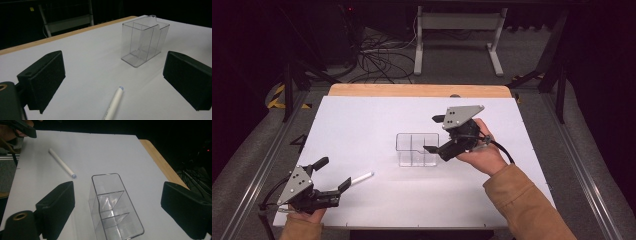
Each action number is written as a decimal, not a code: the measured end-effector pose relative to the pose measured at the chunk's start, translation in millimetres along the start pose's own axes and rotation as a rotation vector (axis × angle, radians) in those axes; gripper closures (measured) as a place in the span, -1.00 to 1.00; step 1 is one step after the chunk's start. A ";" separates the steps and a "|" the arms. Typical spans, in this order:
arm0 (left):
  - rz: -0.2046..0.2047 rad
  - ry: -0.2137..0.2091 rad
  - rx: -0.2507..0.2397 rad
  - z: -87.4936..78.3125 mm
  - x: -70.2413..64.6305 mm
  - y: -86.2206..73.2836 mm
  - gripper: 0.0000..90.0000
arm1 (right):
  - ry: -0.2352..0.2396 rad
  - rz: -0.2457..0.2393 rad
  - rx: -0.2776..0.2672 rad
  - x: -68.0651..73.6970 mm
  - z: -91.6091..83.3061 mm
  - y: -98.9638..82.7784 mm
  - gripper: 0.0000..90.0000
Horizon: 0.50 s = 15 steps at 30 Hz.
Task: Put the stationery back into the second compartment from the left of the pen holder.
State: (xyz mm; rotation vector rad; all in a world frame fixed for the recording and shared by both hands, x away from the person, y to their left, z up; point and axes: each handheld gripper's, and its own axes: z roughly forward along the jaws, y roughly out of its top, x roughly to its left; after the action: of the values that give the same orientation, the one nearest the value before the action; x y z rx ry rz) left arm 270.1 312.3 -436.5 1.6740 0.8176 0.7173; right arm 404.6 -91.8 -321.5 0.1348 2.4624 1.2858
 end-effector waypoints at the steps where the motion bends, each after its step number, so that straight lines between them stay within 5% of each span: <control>1: -0.005 -0.001 0.000 -0.6 0.0 0.5 -0.89 | -0.010 0.010 -0.014 1.6 -3.6 -3.0 -0.76; 15: 0.011 -0.032 0.028 5.3 0.7 11.1 -0.90 | -0.149 0.193 -0.150 26.0 -52.4 -82.6 -0.98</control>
State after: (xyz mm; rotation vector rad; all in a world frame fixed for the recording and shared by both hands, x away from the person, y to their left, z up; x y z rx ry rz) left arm 276.5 308.0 -426.9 1.7116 0.8000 0.6877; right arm 368.4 -174.1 -368.0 0.4225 2.2627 1.4779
